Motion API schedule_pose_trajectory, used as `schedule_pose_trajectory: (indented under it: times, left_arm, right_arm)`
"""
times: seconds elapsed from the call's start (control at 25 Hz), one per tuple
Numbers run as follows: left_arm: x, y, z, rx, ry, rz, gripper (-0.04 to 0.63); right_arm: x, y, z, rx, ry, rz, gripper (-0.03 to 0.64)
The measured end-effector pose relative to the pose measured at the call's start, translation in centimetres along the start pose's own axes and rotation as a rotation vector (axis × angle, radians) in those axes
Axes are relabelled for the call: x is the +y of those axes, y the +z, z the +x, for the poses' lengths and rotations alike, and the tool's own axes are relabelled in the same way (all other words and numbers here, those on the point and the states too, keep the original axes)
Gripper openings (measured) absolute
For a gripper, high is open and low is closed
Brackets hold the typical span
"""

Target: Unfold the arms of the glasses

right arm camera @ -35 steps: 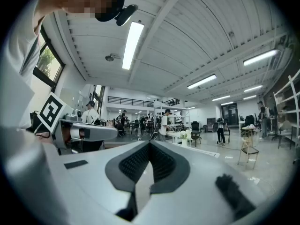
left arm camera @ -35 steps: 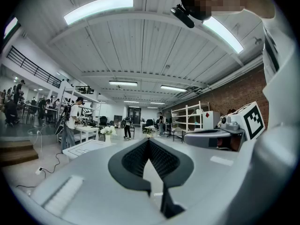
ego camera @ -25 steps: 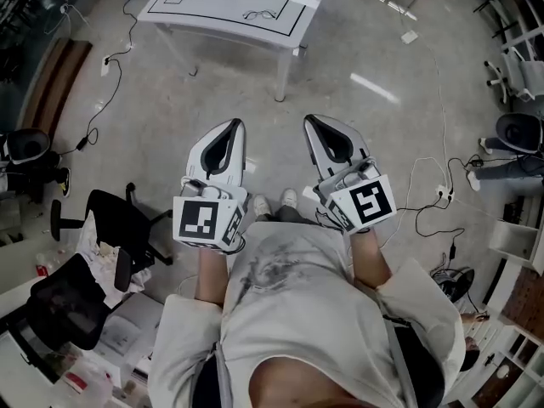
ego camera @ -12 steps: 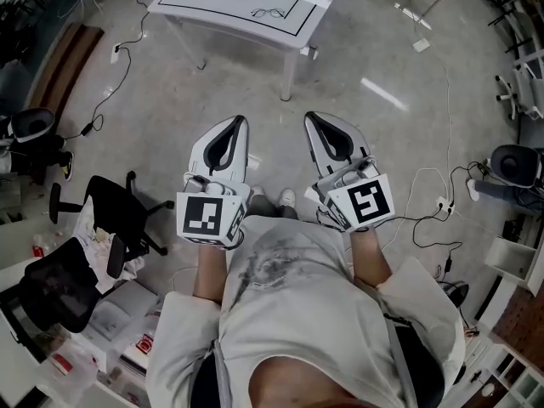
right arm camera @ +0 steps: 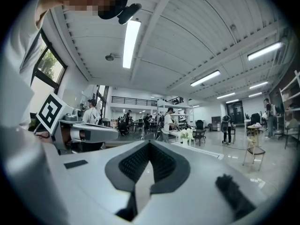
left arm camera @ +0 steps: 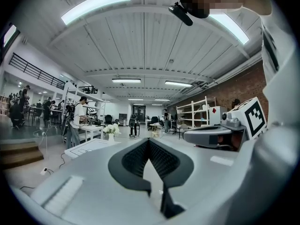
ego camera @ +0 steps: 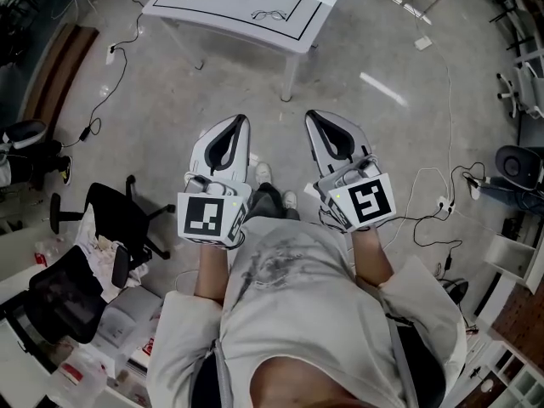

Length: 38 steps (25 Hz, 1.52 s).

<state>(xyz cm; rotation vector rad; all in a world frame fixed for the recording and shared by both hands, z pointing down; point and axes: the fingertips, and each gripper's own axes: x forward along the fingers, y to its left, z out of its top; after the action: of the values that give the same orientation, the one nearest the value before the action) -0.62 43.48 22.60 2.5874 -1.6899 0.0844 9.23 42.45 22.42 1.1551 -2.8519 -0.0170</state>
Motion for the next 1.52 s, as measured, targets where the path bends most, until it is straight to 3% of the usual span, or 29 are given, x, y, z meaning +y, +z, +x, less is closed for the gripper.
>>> schedule_pose_trajectory:
  times: [0.84,1.24,1.52]
  left_arm:
    - [9.6,0.8,8.5,-0.022,-0.114,-0.020,0.009]
    - [11.0,0.2,11.4,0.001,-0.119,-0.028,0.009]
    - [12.2,-0.1,15.0,0.012,-0.083,-0.037,0.009]
  right_arm:
    - [-3.5,0.0,11.1,0.048,-0.126,-0.011,0.015]
    - [-5.9,-0.3,13.9,0.059,-0.124,0.001,0.015]
    - [-8.8,-0.7,16.7,0.057,-0.068,0.012,0.015]
